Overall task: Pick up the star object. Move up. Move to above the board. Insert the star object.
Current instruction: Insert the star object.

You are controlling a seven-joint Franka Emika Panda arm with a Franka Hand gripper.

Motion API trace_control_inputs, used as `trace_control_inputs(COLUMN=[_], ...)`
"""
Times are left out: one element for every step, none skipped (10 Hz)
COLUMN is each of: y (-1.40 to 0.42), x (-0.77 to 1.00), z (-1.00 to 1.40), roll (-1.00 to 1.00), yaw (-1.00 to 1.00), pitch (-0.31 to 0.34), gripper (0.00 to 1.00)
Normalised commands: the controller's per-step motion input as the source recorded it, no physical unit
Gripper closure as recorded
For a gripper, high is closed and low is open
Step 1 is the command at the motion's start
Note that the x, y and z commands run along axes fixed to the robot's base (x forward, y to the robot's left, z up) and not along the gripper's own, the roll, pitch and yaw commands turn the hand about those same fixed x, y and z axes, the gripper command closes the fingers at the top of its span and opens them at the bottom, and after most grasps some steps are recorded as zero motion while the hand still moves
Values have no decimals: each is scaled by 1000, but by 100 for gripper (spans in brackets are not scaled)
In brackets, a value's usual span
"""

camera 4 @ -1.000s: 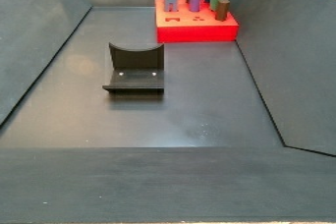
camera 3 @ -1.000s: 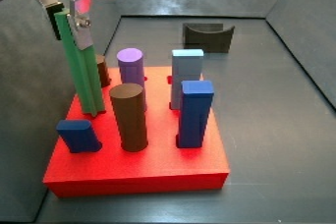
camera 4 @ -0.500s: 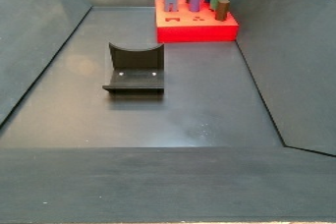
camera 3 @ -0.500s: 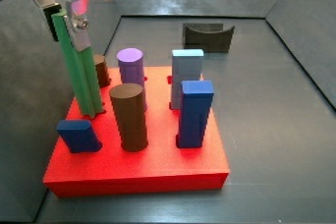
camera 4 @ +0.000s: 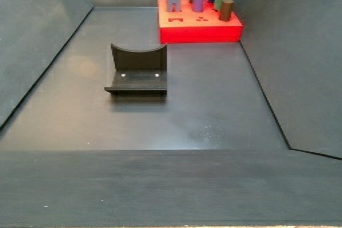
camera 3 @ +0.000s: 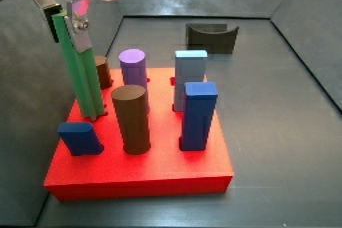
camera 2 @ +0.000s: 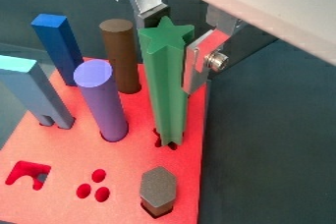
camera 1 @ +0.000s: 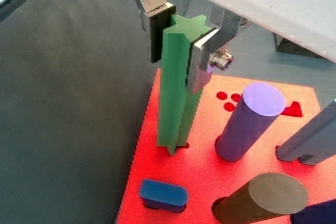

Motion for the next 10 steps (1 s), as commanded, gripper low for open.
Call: trace_control_inputs(y=[-57,0,0,0,0,0,0,0,0,0], x=[29,0,0,340,397,97,-26,-126,-86,0], z=[0,0,0,40,0,0,0,-83,-29,0], roll=[6,0,0,44,0,11,0,0,19,19], yaw=[0,0,31,0,-257,-31,0,0,-231,-249], pitch=[3,-4,0,110,94,64,0,0,34,41], gripper=[100,100,100,100,100,100,100,100,100,100])
